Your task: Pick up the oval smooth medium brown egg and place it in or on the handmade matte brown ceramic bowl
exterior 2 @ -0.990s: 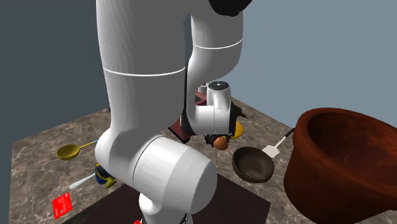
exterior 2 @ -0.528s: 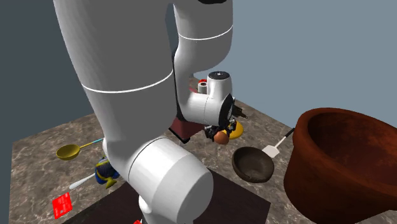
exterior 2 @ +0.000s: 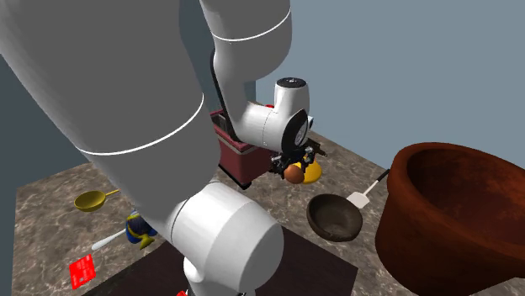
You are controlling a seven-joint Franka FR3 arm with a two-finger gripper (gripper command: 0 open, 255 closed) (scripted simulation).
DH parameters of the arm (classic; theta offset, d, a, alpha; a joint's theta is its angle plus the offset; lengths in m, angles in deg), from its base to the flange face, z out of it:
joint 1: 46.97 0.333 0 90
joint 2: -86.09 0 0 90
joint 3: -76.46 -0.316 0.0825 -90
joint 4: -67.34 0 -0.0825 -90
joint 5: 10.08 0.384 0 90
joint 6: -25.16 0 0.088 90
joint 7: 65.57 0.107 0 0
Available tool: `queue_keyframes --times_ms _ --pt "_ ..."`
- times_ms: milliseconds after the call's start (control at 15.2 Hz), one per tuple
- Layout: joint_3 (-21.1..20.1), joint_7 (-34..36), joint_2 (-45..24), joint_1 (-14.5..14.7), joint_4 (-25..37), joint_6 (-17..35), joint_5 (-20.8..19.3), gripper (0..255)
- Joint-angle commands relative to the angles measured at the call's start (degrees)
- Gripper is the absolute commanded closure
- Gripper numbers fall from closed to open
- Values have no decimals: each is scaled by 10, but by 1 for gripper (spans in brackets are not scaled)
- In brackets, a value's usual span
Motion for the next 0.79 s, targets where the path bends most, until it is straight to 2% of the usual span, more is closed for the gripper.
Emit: queue_keyframes --times_ms 0,198,726 --pt "4 -7 25 6 -1 -24 10 255" --pt "7 -11 47 10 1 -48 15 255" --pt "134 -185 53 -39 1 -54 13 255"
